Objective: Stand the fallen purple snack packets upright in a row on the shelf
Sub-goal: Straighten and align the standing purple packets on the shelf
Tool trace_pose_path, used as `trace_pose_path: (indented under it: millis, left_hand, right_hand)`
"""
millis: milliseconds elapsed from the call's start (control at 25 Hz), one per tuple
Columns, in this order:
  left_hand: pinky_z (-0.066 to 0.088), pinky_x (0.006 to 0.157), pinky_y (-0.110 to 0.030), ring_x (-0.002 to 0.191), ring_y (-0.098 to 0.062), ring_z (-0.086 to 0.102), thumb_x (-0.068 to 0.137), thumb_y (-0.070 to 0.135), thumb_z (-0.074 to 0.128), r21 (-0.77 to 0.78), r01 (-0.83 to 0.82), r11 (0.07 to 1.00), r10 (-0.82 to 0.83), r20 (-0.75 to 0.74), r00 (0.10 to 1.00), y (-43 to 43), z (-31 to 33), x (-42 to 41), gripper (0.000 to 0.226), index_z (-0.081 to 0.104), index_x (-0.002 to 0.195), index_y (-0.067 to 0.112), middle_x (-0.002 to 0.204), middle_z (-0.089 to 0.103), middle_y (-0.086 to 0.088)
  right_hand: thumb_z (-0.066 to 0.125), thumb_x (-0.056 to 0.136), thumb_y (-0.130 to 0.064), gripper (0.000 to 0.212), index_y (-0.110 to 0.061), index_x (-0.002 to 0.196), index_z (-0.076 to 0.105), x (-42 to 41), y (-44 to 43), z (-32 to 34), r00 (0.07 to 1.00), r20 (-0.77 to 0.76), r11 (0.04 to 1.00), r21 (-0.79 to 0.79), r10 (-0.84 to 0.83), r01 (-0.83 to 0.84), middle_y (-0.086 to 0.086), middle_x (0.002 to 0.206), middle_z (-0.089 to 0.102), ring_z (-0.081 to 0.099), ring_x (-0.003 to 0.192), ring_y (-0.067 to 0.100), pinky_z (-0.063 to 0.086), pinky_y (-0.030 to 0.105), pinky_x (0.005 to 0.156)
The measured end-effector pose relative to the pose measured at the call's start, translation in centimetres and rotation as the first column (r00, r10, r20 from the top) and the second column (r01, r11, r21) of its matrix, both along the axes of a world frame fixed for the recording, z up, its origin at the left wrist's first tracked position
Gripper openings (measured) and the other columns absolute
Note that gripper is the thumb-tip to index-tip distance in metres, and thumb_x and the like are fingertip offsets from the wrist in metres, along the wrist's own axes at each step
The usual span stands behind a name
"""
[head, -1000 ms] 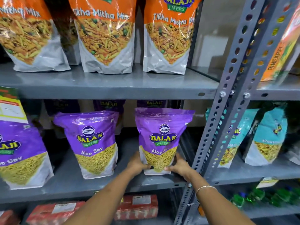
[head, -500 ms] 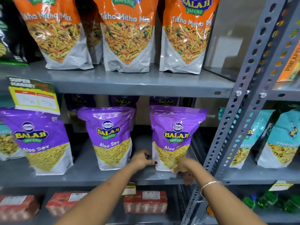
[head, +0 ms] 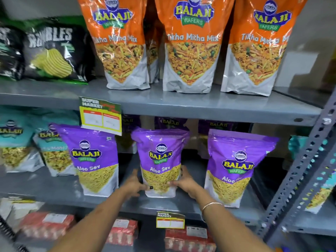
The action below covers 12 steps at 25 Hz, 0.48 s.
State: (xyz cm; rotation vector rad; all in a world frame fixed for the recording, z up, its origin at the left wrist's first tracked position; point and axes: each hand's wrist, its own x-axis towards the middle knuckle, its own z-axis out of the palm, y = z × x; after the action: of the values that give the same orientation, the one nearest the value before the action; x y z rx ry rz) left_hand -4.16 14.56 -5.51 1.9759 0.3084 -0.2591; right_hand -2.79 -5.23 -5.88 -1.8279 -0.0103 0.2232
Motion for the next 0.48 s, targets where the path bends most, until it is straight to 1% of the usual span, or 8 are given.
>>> trace_pose_path:
  millis: [40,80,160,200,280,320,400,480]
  left_hand:
    - [0.048,0.066,-0.032,0.111,-0.027,0.051,0.074,0.002,0.072,-0.078,0.01,0.997,-0.009,0.016,1.0,0.2,-0.5,0.7,0.087,0.023,0.145,0.014,0.129,0.047,-0.009]
    - [0.048,0.06,-0.029,0.104,-0.024,0.052,0.073,0.001,0.073,-0.095,0.018,0.995,-0.016,0.027,1.0,0.2,-1.0,1.2,0.08,0.03,0.14,0.013,0.121,0.051,-0.008]
    - [0.047,0.053,-0.026,0.1,-0.023,0.051,0.072,-0.001,0.073,-0.139,0.011,0.99,-0.007,0.03,1.0,0.3,-1.3,1.6,0.074,0.035,0.134,0.011,0.12,0.054,-0.011]
    - [0.047,0.052,-0.026,0.1,-0.023,0.051,0.073,-0.002,0.072,-0.162,0.01,0.987,-0.004,0.039,0.999,0.2,-1.4,1.8,0.071,0.035,0.133,0.011,0.12,0.054,-0.012]
    - [0.048,0.054,-0.027,0.1,-0.024,0.051,0.074,-0.003,0.07,-0.201,0.014,0.98,-0.003,0.057,0.998,0.1,-1.3,1.8,0.066,0.037,0.129,0.01,0.116,0.053,-0.011]
    - [0.049,0.057,-0.028,0.1,-0.024,0.051,0.074,-0.003,0.071,-0.214,0.02,0.977,-0.006,0.063,0.998,0.2,-1.4,2.1,0.064,0.038,0.128,0.01,0.115,0.052,-0.011]
    - [0.053,0.061,-0.033,0.099,-0.025,0.053,0.071,-0.002,0.073,-0.221,0.034,0.975,-0.016,0.084,0.996,0.2,-1.7,2.5,0.065,0.04,0.125,0.009,0.114,0.053,-0.011]
    - [0.054,0.058,-0.033,0.098,-0.025,0.053,0.07,-0.003,0.074,-0.22,0.04,0.975,-0.019,0.096,0.995,0.0,-1.5,2.5,0.062,0.041,0.121,0.008,0.111,0.054,-0.01]
  right_hand:
    - [0.083,0.058,-0.001,0.071,-0.014,0.114,0.041,0.0,0.4,-0.5,0.999,0.025,0.999,0.025,-0.047,0.047,0.016,0.125,0.056,0.055,0.111,0.023,0.049,0.032,0.091]
    - [0.086,0.051,-0.01,0.073,-0.018,0.108,0.041,0.0,0.7,-1.1,0.995,0.05,0.996,0.007,-0.09,0.09,0.017,0.124,0.057,0.056,0.113,0.028,0.048,0.039,0.096]
    - [0.086,0.04,-0.028,0.083,-0.017,0.108,0.041,-0.2,1.1,-2.2,0.986,0.082,0.986,-0.067,-0.147,0.152,0.018,0.122,0.058,0.057,0.114,0.032,0.046,0.047,0.099]
    - [0.086,0.043,-0.028,0.084,-0.013,0.112,0.041,-0.3,1.2,-2.4,0.98,0.089,0.977,-0.104,-0.176,0.185,0.018,0.121,0.059,0.057,0.113,0.032,0.046,0.047,0.098]
    - [0.085,0.056,-0.014,0.073,-0.007,0.115,0.042,-0.7,1.4,-1.6,0.97,0.101,0.959,-0.154,-0.222,0.236,0.018,0.121,0.06,0.057,0.112,0.032,0.046,0.045,0.097]
    - [0.083,0.06,-0.008,0.067,-0.009,0.113,0.042,-0.4,1.3,-1.4,0.964,0.105,0.956,-0.144,-0.242,0.256,0.018,0.121,0.06,0.057,0.113,0.033,0.047,0.044,0.096]
    - [0.082,0.061,-0.001,0.062,-0.014,0.105,0.04,0.0,1.4,-1.0,0.959,0.103,0.953,-0.132,-0.262,0.275,0.02,0.121,0.06,0.058,0.113,0.033,0.047,0.045,0.096]
    - [0.082,0.06,-0.001,0.063,-0.015,0.103,0.038,0.3,1.3,-1.0,0.958,0.102,0.951,-0.133,-0.268,0.28,0.02,0.121,0.06,0.058,0.113,0.034,0.047,0.047,0.097]
